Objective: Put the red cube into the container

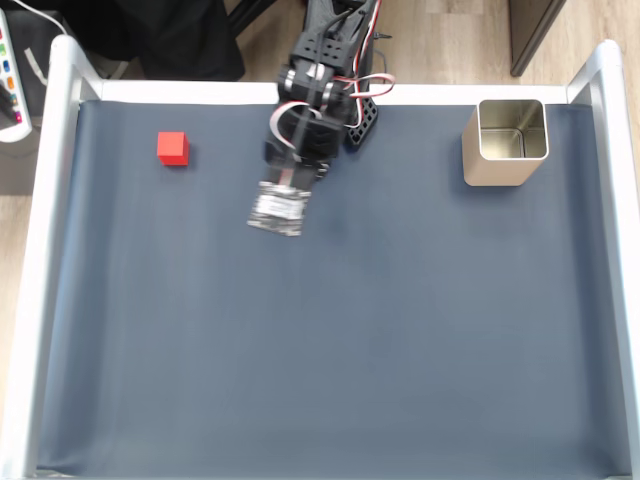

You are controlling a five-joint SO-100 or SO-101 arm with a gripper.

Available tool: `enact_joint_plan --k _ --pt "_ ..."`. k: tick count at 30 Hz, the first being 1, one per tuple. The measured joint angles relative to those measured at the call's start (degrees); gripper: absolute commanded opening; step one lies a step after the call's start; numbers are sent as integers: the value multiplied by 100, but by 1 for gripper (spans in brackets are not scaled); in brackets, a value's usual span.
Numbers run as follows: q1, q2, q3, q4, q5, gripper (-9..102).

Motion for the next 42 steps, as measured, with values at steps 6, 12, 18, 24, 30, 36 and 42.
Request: enact_joint_plan --k 6,12,18,24,30,36,42 --pt "1617 -589 -211 -501 35 14" --pt "2619 -677 756 -1784 475 32" --pt "3103 -686 1688 -2224 510 35" --pt "3401 -686 2347 -2382 501 36" --pt "3612 -677 2522 -2391 1002 40" --pt "3586 -747 2742 -3507 1143 39" --pt "3384 -1046 3006 -4711 809 38"
